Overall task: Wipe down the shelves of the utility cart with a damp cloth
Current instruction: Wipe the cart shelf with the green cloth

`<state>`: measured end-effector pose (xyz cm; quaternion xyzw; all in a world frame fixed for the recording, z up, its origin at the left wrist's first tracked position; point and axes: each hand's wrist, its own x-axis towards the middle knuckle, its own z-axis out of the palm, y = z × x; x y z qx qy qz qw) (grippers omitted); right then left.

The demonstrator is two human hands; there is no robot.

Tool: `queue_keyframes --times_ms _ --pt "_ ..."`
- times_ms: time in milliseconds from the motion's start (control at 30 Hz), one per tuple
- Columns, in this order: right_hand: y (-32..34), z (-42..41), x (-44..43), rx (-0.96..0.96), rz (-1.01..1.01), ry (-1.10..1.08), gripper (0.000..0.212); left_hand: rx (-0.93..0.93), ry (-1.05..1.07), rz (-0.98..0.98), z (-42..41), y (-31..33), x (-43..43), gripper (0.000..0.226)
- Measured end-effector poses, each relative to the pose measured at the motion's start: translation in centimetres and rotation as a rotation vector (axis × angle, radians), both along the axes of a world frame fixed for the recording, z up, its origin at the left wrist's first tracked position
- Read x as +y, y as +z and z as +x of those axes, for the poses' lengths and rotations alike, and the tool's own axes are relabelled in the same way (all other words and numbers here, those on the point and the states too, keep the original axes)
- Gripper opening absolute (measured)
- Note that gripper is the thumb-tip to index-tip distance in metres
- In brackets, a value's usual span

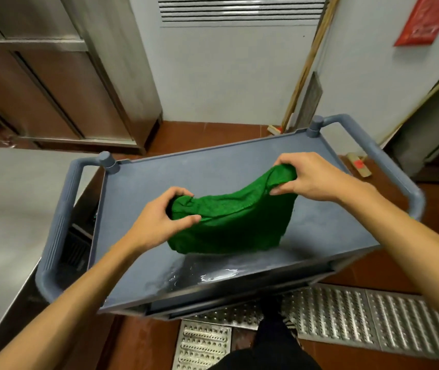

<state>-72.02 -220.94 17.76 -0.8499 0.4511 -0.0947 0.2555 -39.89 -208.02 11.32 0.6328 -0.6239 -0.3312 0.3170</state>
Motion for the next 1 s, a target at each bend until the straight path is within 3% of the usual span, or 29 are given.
queue_keyframes --times_ms 333,500,767,867,1000 --pt "1.7 -8.6 -12.1 0.049 0.090 0.047 0.010 -0.246 0.019 -0.124 -7.7 1.6 -12.3 0.020" --pt "2.8 -10.1 -19.8 0.051 -0.033 -0.019 0.015 -0.326 0.071 -0.187 -10.4 2.7 -19.8 0.022" --pt "5.0 -11.3 -29.6 -0.060 -0.305 -0.162 0.022 -0.265 0.144 -0.328 -12.0 6.1 -30.8 0.033" --pt "3.0 -12.3 -30.9 -0.051 -0.339 -0.162 0.023 -0.334 0.131 -0.347 -12.8 5.0 -32.8 0.046" --pt "-4.0 -13.3 -29.7 0.038 -0.293 -0.164 0.019 -0.524 0.061 -0.159 -14.2 0.0 -33.0 0.053"
